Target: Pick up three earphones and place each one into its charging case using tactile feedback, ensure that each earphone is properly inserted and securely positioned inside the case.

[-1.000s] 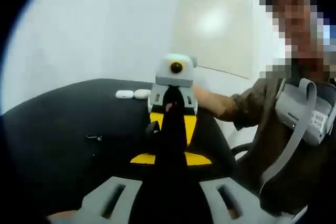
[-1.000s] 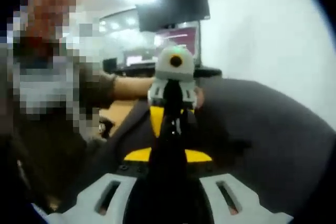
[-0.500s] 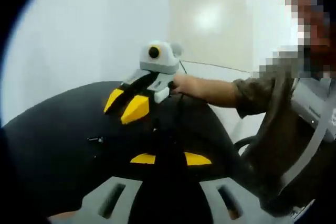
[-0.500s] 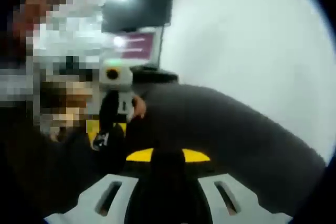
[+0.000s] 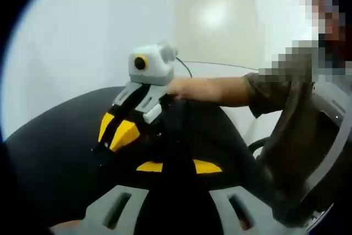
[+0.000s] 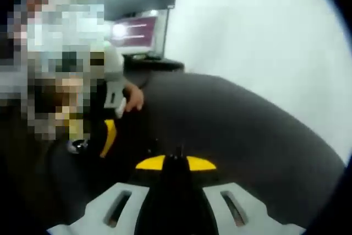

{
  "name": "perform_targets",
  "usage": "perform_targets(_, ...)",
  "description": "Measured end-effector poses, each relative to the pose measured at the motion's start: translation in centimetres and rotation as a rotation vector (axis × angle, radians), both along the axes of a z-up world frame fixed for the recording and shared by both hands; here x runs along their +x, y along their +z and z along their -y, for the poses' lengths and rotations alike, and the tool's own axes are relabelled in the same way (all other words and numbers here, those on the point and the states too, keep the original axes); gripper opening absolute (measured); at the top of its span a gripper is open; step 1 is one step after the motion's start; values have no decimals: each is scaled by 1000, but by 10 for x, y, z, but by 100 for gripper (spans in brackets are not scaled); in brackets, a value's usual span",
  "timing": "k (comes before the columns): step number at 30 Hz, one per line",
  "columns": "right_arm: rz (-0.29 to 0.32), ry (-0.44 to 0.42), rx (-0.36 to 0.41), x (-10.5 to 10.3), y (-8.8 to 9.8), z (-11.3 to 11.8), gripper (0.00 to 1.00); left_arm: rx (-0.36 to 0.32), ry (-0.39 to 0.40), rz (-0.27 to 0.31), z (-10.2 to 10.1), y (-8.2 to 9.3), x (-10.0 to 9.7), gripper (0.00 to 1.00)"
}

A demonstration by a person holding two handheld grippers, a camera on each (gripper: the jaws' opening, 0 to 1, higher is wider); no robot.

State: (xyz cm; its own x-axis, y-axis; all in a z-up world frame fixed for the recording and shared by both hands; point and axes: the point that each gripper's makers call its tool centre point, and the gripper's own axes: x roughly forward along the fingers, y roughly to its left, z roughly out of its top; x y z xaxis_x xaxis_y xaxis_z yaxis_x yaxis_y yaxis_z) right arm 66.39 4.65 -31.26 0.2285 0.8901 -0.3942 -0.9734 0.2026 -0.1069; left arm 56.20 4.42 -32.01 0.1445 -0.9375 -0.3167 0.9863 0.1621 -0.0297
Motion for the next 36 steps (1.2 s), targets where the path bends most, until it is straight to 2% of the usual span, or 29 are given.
perform_targets(5, 7, 4, -5, -10, 11, 17, 15, 0, 0, 2, 0, 0, 2, 15)
perform_targets(11, 4, 94, -63, -29, 6, 27, 15, -1, 1, 2, -2, 0, 2, 15)
perform_targets(15, 30, 24, -104, -17, -8, 35, 16, -2, 1, 3, -3, 0, 1, 15)
perform_targets(20, 27, -58, -87, -1, -5, 53, 18, -4, 2, 9, -4, 1, 1, 15)
perform_targets(22, -3, -95, -76, 2, -4, 58, 18, -4, 1, 9, -5, 0, 1, 15)
perform_targets(25, -104, -167, -29, 3, -3, 62, 22, -4, 0, 10, -6, 0, 1, 15)
perform_targets(28, -240, -239, 39, -6, 1, 54, 25, -4, 0, 11, -6, 0, 0, 15)
perform_targets(29, -259, -234, 41, -11, 1, 50, 26, -4, -1, 13, -6, 0, 0, 15)
perform_targets(33, -193, -250, 24, -12, -4, 40, 26, -5, -3, 16, -6, 0, -1, 15)
perform_targets(34, -207, -280, 32, -6, -6, 39, 25, -5, -3, 15, -6, 0, -1, 15)
perform_targets(36, -285, -300, 75, -2, -8, 37, 22, -8, -7, 14, -6, 0, 0, 15)
